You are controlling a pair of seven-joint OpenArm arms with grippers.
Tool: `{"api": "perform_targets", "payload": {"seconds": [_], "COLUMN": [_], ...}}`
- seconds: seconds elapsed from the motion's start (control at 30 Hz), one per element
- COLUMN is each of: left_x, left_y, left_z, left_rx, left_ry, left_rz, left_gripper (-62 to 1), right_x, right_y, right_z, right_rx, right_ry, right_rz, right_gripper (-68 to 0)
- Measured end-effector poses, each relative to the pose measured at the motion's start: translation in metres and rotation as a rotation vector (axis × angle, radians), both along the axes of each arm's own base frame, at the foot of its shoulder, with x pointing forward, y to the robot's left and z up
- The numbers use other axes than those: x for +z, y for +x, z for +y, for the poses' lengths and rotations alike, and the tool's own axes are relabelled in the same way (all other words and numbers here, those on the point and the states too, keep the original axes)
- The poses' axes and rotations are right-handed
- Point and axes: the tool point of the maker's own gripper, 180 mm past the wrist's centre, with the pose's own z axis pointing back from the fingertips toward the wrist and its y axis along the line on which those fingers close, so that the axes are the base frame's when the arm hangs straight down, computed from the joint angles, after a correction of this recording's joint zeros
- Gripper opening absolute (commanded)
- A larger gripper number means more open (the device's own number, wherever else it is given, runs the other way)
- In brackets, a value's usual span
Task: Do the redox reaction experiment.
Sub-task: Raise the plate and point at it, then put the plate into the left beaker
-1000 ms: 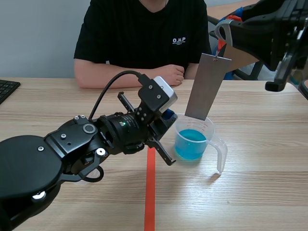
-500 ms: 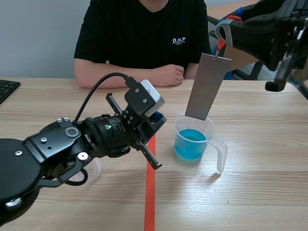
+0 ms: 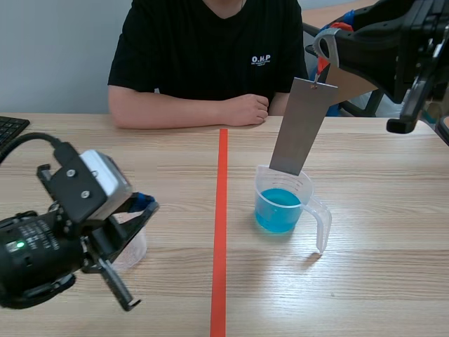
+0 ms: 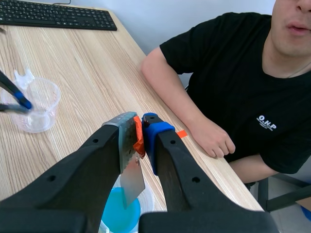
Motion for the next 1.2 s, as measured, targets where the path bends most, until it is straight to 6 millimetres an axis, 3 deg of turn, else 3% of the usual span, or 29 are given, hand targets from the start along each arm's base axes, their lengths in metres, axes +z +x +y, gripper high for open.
{"api": "perform_targets", "payload": {"seconds": [0.13,0.3,0.6,0.93,1.2], "left_x": [-0.004,-0.024,-0.048,-0.059,-0.068], "left_y": [-0.025,-0.061,-0.119,-0.155,-0.166], "left_z": [0.03,0.068,0.112,0.129,0.13], "left_rx": [0.092,0.19,0.367,0.551,0.617], "left_ry": [0.028,0.083,0.115,0.088,0.067], "left_rz": [0.045,0.139,0.3,0.387,0.424], "left_gripper": [-56.0,-56.0,-56.0,-56.0,-56.0], "right_x": [0.0,0.0,0.0,0.004,0.009], "right_y": [0.0,0.0,0.0,0.002,-0.002], "right_z": [0.0,0.0,0.0,0.002,0.025], "right_rx": [0.0,0.0,0.0,0.006,0.085], "right_ry": [0.0,0.0,0.0,0.001,0.005], "right_rz": [0.0,0.0,0.0,-0.015,-0.032], "right_gripper": [-66.0,-66.0,-66.0,-66.0,-66.0]}}
